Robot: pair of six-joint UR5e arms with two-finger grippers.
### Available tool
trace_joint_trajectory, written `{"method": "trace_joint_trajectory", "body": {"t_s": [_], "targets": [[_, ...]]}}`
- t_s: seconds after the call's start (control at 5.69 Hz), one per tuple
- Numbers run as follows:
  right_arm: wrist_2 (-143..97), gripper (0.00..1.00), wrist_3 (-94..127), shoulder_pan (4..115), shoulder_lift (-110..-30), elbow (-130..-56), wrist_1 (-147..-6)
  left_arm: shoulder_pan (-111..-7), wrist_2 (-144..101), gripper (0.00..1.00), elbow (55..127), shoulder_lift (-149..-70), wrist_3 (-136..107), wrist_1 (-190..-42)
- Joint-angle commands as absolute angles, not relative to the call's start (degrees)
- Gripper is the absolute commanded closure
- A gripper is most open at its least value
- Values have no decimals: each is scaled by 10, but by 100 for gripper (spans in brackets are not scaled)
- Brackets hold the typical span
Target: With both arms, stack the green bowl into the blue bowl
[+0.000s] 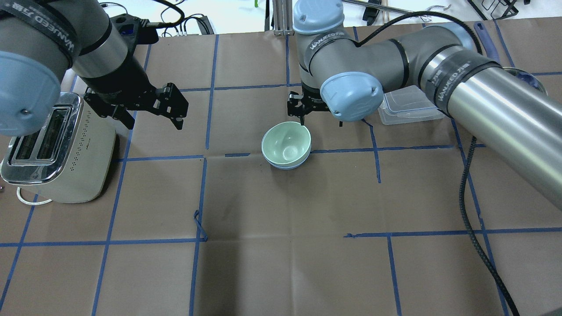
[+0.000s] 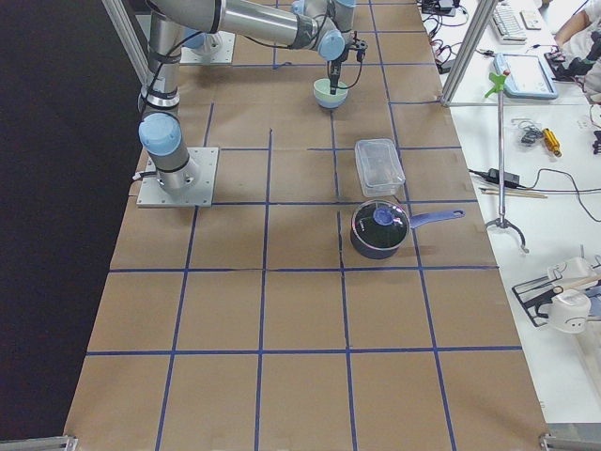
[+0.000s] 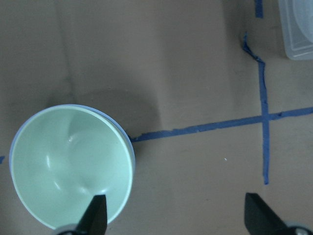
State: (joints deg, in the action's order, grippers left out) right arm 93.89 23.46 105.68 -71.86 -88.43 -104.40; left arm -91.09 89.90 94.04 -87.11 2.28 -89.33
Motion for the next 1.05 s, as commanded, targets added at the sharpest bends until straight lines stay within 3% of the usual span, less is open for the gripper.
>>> {"method": "trace_joint_trajectory", "body": {"t_s": [0.0, 0.53, 0.88], "targets": [[936, 0, 188, 1022, -802, -884, -954, -911, 899, 2, 942, -871, 23, -893], [937, 0, 65, 930, -882, -886, -842, -911, 899, 2, 946, -871, 23, -890], [921, 0, 55, 927, -892, -886, -838, -911, 899, 2, 946, -871, 23, -890]]}}
